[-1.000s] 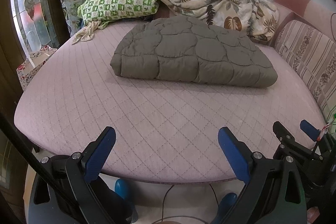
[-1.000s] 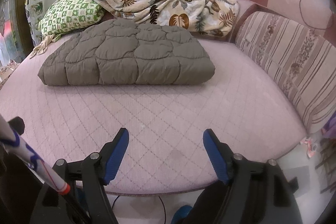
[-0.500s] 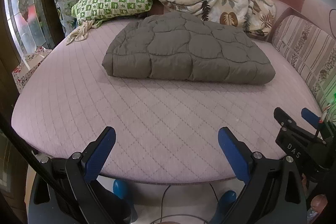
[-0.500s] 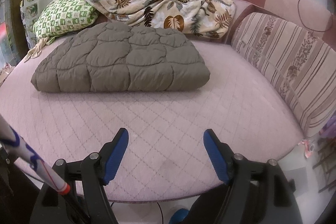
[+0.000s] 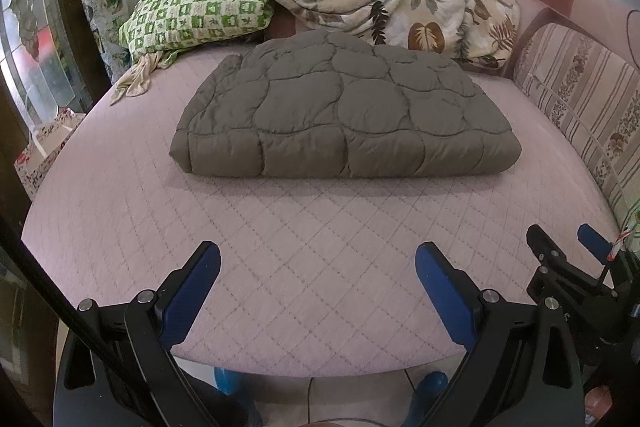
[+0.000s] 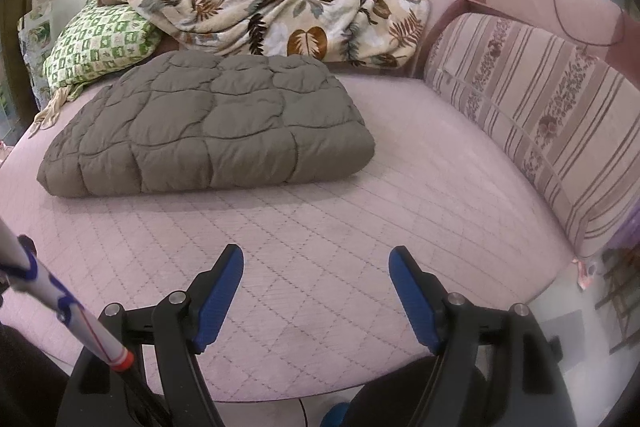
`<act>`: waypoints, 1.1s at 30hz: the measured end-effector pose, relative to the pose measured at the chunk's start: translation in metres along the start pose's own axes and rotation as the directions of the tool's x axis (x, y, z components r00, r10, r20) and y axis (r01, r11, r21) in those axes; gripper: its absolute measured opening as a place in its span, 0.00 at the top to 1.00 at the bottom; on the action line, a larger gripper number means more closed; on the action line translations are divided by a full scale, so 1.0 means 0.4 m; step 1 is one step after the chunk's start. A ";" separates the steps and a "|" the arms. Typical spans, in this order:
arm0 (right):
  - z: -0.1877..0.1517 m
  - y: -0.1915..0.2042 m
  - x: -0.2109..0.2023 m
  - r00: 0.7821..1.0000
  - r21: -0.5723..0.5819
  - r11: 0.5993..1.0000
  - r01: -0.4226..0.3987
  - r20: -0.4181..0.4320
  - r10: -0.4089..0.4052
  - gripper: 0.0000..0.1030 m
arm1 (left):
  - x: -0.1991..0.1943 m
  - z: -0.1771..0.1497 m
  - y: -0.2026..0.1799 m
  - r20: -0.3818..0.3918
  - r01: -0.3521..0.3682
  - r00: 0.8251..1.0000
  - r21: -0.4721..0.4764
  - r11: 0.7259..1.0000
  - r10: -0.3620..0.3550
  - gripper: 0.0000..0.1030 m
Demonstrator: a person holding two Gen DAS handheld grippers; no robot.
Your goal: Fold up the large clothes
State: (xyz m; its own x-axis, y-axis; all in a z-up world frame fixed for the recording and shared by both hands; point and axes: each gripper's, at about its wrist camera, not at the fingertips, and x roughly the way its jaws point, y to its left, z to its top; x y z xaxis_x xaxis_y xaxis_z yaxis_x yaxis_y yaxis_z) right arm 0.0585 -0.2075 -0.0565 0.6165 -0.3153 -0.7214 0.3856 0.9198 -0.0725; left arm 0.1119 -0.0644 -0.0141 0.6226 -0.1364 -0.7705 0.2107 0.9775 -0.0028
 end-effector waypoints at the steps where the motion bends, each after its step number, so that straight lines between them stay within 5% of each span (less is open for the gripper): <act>1: 0.003 -0.002 0.006 1.000 -0.002 1.000 -0.001 -0.002 0.001 0.23 | 0.005 0.004 -0.008 -0.003 -0.001 1.000 0.007 1.000 0.001 0.05; 33: 0.036 0.028 0.141 0.997 -0.044 0.997 -0.056 -0.063 0.053 0.23 | 0.163 0.021 -0.006 -0.114 -0.024 0.993 0.014 1.000 0.026 0.05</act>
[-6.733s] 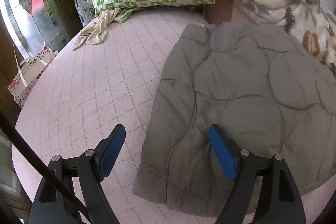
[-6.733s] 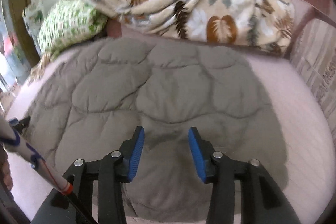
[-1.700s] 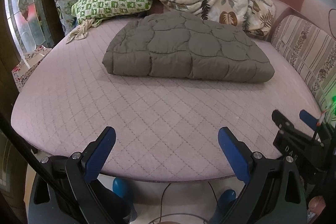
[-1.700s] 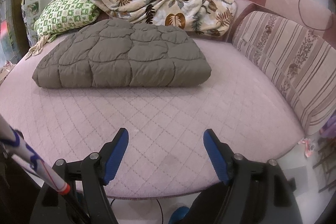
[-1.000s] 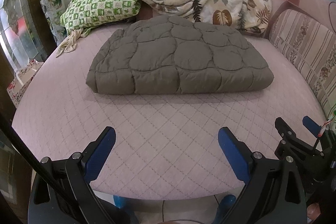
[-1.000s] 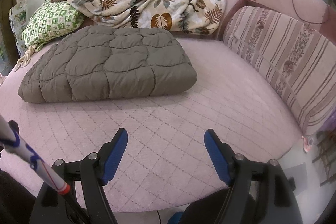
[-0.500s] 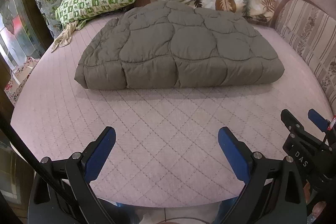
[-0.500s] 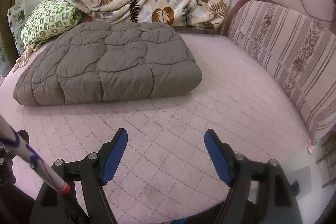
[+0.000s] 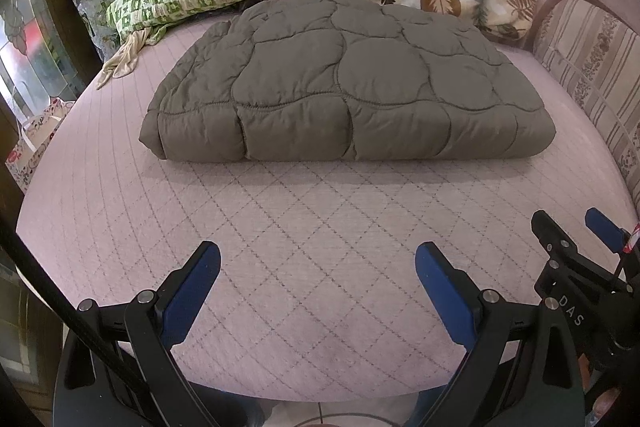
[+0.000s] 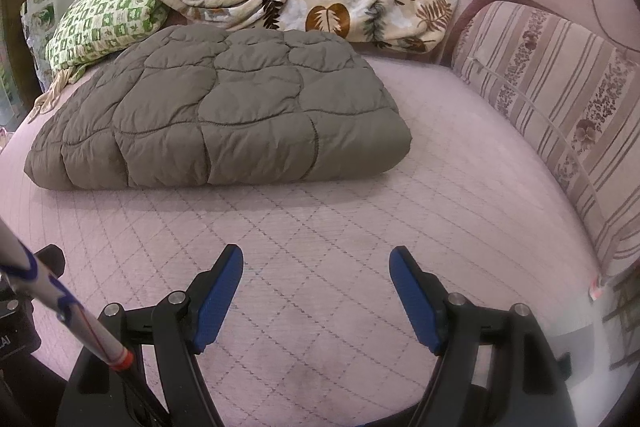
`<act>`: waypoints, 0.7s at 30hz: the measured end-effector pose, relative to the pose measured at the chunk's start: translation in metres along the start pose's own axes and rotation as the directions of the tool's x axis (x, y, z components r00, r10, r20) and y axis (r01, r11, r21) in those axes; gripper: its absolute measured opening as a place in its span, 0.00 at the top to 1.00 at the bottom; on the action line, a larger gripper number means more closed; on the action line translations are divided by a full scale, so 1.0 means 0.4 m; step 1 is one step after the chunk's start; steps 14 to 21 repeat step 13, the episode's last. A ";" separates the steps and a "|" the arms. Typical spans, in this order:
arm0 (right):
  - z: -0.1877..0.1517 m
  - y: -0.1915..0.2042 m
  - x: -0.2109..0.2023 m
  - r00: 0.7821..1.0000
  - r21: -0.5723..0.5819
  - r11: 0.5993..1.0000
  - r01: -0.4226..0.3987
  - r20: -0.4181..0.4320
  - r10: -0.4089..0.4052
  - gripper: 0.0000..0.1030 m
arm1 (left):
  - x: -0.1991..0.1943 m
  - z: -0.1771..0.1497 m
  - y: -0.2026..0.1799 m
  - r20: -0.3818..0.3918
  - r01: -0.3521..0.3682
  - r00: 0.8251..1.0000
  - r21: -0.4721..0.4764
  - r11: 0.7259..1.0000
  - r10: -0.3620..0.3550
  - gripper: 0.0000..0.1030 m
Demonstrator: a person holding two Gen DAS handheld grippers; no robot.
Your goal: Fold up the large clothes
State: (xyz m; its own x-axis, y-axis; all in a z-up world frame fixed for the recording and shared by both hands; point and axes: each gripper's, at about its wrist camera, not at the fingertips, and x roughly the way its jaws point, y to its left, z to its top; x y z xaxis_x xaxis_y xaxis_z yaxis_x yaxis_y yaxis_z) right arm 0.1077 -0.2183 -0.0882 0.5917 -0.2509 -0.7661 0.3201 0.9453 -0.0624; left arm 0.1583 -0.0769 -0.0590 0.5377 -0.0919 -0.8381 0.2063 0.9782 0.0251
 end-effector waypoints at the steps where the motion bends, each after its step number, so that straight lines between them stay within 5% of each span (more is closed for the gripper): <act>1: 0.000 0.002 0.000 1.000 -0.002 1.000 0.000 0.000 0.000 0.23 | 0.000 0.000 0.000 -0.001 0.001 1.000 -0.002 1.000 -0.001 0.05; 21: -0.007 0.039 -0.023 1.000 -0.031 0.999 0.008 -0.004 -0.008 0.23 | -0.025 -0.023 0.043 0.019 0.011 1.000 -0.027 1.000 -0.010 0.05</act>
